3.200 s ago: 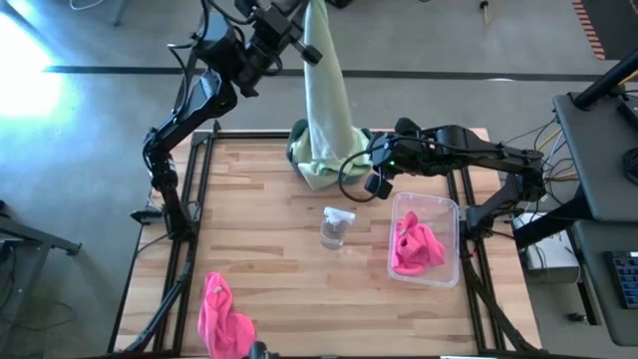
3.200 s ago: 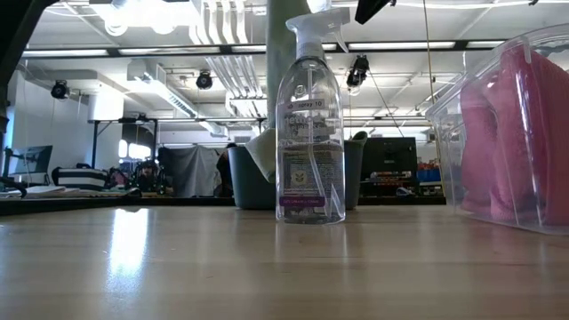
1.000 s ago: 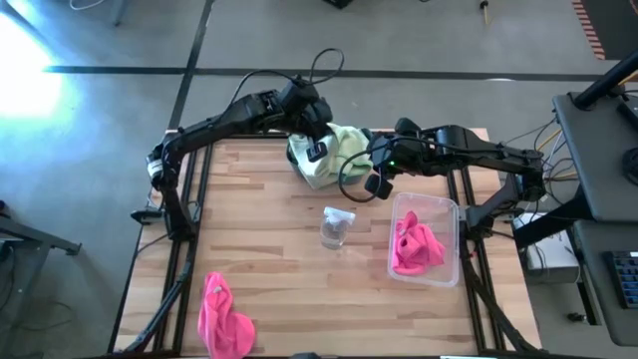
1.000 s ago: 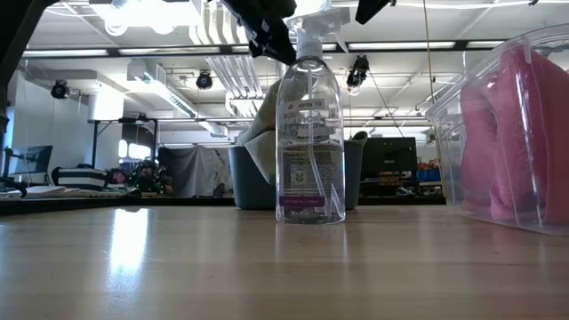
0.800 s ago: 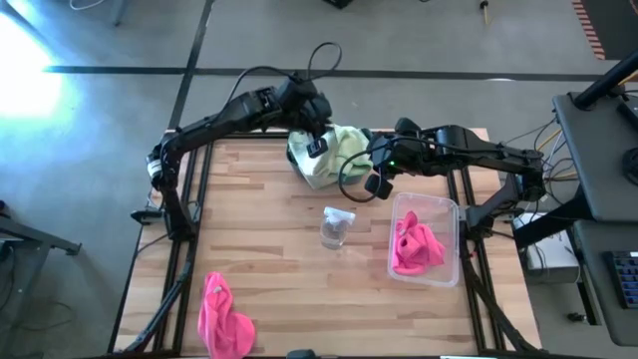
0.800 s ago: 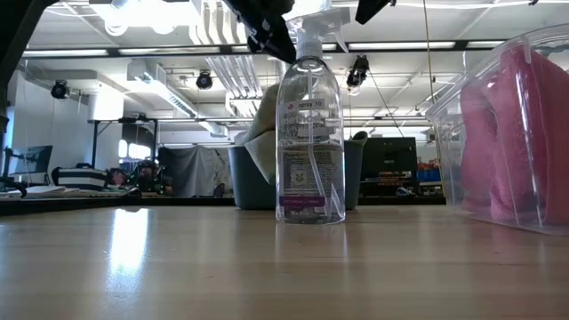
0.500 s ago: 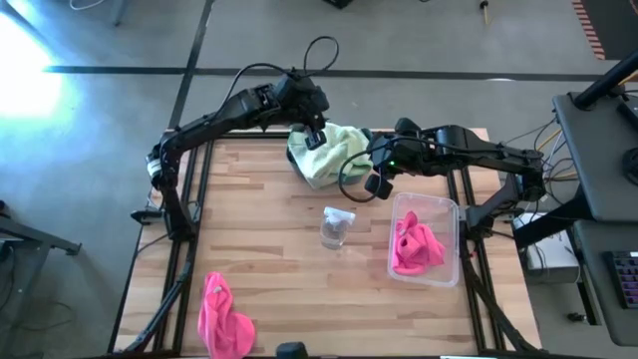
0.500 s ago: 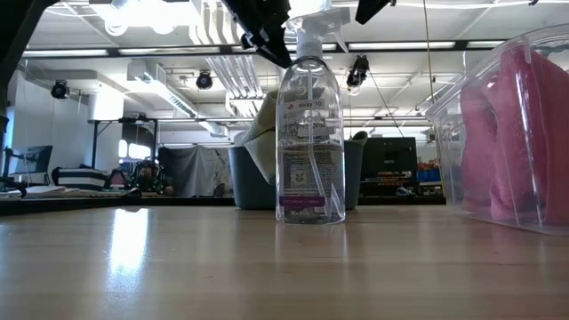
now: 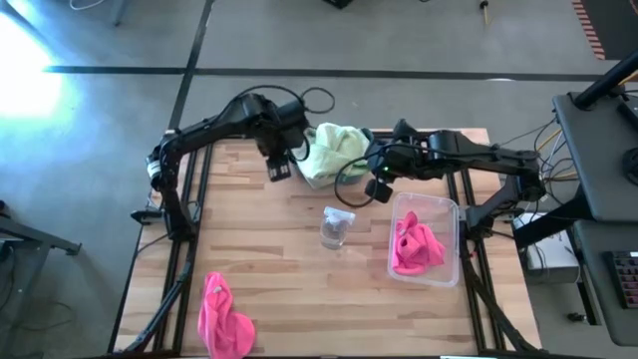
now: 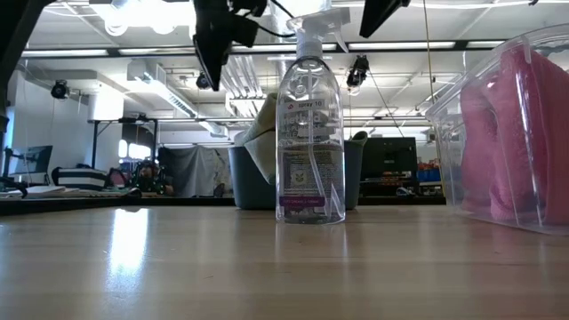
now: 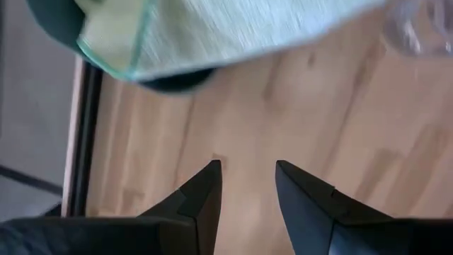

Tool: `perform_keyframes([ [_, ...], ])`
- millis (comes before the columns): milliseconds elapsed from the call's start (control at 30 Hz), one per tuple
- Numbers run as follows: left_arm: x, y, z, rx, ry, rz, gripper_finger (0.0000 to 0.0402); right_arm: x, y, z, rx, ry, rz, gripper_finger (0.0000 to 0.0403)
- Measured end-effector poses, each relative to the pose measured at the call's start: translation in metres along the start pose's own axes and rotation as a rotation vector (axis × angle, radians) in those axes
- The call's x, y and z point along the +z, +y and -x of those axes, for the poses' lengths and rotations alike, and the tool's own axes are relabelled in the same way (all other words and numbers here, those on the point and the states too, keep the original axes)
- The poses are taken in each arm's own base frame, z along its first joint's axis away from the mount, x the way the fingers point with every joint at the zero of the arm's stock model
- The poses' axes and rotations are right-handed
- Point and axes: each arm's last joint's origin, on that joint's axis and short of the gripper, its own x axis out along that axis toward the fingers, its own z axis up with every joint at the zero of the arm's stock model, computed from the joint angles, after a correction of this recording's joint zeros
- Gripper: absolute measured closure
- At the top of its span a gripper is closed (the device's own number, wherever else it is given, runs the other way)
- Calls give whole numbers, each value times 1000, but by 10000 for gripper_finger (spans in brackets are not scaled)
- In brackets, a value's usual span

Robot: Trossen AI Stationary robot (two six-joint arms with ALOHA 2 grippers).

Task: Sort microfiber towel by color & place in baskets
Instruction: Put the pink microfiber towel into the transparent bin

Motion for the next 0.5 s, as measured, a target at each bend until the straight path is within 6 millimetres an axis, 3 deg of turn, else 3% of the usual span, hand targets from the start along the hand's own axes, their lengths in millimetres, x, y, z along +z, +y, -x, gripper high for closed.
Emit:
perform_keyframes([
  [267,-12,-44,27,-178,-74,-12,283,-6,6,-10,-5,39,25,321],
  [500,-32,-96,68,-153,-284,-57,283,-6,7,-10,-2,34,48,321],
])
